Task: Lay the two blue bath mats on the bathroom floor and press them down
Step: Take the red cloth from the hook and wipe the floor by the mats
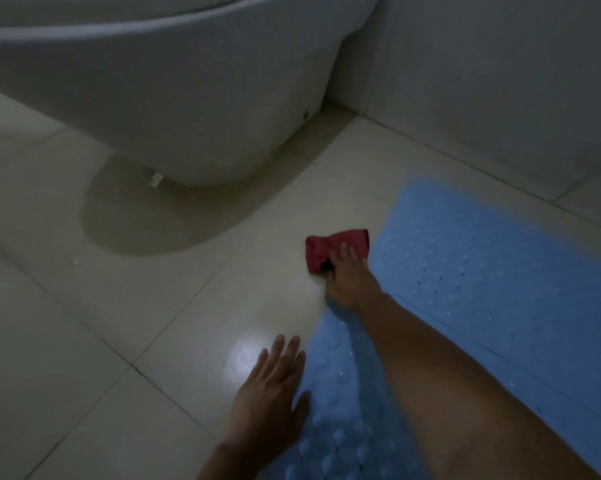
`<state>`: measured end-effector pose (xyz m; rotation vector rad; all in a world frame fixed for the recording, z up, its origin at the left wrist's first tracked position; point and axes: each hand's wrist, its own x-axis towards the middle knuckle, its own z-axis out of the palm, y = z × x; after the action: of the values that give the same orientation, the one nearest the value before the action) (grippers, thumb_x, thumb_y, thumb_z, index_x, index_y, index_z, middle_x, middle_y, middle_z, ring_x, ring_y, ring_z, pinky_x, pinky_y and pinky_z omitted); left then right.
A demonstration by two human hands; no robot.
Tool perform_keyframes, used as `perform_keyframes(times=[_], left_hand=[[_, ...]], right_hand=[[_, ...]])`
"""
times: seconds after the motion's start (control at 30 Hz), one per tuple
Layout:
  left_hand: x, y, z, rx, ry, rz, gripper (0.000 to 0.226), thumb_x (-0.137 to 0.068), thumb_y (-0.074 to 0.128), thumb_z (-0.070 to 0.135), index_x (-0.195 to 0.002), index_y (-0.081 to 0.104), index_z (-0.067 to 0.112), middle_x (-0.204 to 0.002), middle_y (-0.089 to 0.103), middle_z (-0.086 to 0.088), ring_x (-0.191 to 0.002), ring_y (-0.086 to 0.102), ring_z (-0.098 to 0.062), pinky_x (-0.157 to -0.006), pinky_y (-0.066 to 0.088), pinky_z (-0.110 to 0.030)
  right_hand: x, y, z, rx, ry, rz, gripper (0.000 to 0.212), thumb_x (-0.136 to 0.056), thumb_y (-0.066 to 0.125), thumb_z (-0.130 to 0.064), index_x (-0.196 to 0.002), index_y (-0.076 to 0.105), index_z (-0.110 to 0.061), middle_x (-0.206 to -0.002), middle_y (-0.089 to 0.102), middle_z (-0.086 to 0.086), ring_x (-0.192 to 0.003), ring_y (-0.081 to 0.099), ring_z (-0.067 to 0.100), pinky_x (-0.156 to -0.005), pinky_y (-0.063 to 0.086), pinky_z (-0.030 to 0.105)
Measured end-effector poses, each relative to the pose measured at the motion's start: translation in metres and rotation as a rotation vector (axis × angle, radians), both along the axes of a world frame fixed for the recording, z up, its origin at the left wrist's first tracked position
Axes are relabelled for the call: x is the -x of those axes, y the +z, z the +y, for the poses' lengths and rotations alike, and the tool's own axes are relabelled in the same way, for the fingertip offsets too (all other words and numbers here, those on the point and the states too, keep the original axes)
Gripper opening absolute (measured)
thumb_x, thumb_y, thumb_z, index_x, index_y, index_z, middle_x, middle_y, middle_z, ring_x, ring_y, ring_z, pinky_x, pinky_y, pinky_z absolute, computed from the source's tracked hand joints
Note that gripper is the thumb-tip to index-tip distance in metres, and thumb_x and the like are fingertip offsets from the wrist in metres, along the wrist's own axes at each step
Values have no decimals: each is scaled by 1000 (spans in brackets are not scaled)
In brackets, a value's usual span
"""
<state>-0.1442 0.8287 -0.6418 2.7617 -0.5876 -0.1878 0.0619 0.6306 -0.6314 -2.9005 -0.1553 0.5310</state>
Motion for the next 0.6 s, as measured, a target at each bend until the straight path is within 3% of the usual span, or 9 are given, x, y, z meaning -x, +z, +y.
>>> perform_keyframes(times=[0.1, 0.23, 0.3, 0.37, 0.43, 0.5, 0.6], left_hand=[[2, -12, -9, -30, -57, -25, 59, -94, 48, 52, -135, 64, 14, -153, 51, -6, -141, 49, -26, -112, 28, -53], [4, -16, -8, -90, -65, 50, 62, -87, 53, 54, -135, 65, 17, -152, 54, -4, -140, 51, -22, -110, 24, -62], [1, -9, -7, -112, -56, 143, 61, -82, 51, 55, -128, 70, 21, -149, 55, 0, -134, 57, -19, -114, 26, -60], [-13, 15, -6, -50, -40, 246, 59, -86, 45, 53, -136, 64, 27, -157, 43, 8, -138, 53, -16, -125, 24, -46], [-32, 37, -1, 82, 98, 341, 56, -97, 44, 48, -151, 43, 34, -163, 36, 11, -145, 42, -11, -121, 26, -28], [-60, 64, 5, 221, 305, 295, 55, -101, 52, 42, -154, 38, 35, -160, 40, 10, -142, 44, -12, -116, 35, -27], [-91, 115, 2, 316, 439, 249, 67, -98, 60, 29, -159, 31, 31, -163, 35, 6, -147, 38, -20, -119, 33, -35]], right_hand=[[-32, -6, -20, -12, -65, -33, 58, -104, 35, -29, -157, 23, -6, -167, 8, 19, -154, 7, 36, -125, 12, 52], [-51, -15, -25, -39, -135, -24, 56, -105, 32, -31, -156, 26, -9, -167, 9, 19, -154, 8, 37, -125, 12, 52], [-47, -17, -15, -76, -159, 63, 53, -104, 33, -31, -152, 35, -9, -164, 17, 23, -151, 17, 40, -123, 18, 51], [-38, -9, -14, -163, -183, 192, 48, -103, 39, -32, -140, 52, -3, -150, 40, 29, -140, 40, 41, -117, 33, 46], [-20, 5, -9, -321, -225, 298, 56, -94, 53, -54, -126, 67, -10, -131, 64, 16, -128, 57, 29, -111, 42, 38], [8, 37, -4, -557, -317, 333, 62, -81, 58, -72, -120, 72, -26, -123, 71, -2, -118, 64, 16, -109, 46, 36], [73, 118, 10, -865, -562, 375, 34, -96, 55, -41, -112, 72, -16, -95, 72, -6, -91, 67, 13, -91, 55, 32]])
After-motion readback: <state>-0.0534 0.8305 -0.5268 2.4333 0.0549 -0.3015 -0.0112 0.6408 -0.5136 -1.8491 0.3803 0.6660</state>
